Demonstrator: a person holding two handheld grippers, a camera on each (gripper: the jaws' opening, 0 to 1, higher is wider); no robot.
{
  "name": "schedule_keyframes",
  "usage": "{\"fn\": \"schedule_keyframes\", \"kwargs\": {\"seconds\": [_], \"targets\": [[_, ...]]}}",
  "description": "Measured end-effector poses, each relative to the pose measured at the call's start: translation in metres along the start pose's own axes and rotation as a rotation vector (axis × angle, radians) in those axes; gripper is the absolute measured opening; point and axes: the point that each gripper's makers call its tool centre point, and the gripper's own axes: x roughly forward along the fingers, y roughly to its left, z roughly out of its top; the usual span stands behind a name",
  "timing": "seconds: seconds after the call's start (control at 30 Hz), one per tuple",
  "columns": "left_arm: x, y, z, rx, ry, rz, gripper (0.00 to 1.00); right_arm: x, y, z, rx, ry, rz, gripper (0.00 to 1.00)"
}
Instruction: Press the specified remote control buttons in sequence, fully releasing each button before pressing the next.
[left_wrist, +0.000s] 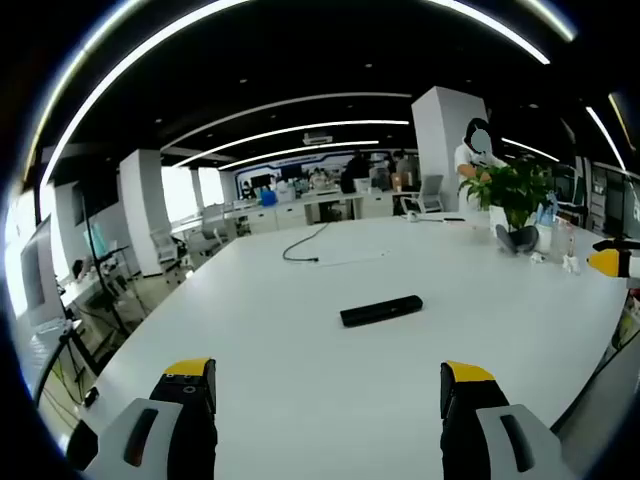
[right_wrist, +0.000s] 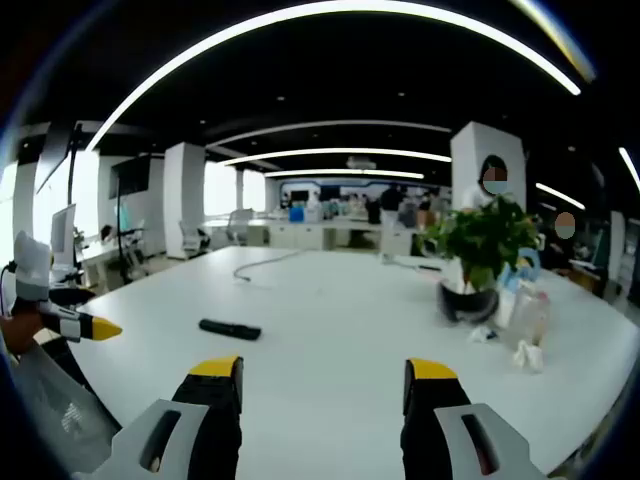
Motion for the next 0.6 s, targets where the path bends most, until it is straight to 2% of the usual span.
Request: {"fn": "schedule_keyframes", "kwargs": {"seconds": [0.43, 0.6], "targets": [[0.0003, 0.0018, 0.0003, -0.003, -0.006, 0.001, 0.97, 0.0005, 0.0017, -0.0003, -0.003, 0.002, 0.003, 0.64], [-0.0004, -0.0077, 0.0018, 0.014, -0.014, -0.036, 0.98, 0.0008, 0.0023, -0.0007, 0.001, 0.003, 0.008, 0.64]]}}
